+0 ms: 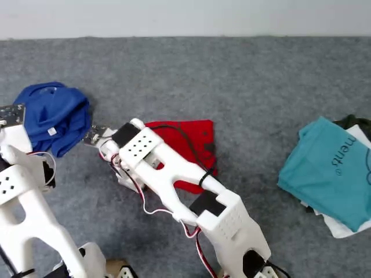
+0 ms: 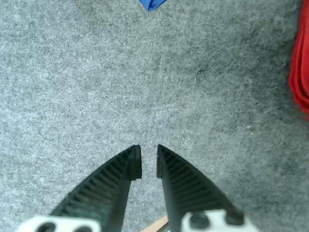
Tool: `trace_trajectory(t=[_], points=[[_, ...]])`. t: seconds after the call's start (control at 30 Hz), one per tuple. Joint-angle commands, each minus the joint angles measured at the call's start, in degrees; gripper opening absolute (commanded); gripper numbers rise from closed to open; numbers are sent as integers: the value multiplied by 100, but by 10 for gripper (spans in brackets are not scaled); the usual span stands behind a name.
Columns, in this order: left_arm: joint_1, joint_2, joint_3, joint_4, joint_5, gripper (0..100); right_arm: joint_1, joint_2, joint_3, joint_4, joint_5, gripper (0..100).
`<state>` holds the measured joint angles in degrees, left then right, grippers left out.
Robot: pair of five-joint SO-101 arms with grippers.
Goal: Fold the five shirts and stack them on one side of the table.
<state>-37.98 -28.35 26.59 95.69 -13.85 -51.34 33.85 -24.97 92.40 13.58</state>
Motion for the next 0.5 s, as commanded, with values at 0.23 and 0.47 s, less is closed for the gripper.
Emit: trace_trajectory(t=[0.23,0.47], points=[[35,-123,207,-149,-167,73,66,-998,-273,101,229,205],[35,-123,207,-149,-167,73,716,-1429,-273,92,202,257]])
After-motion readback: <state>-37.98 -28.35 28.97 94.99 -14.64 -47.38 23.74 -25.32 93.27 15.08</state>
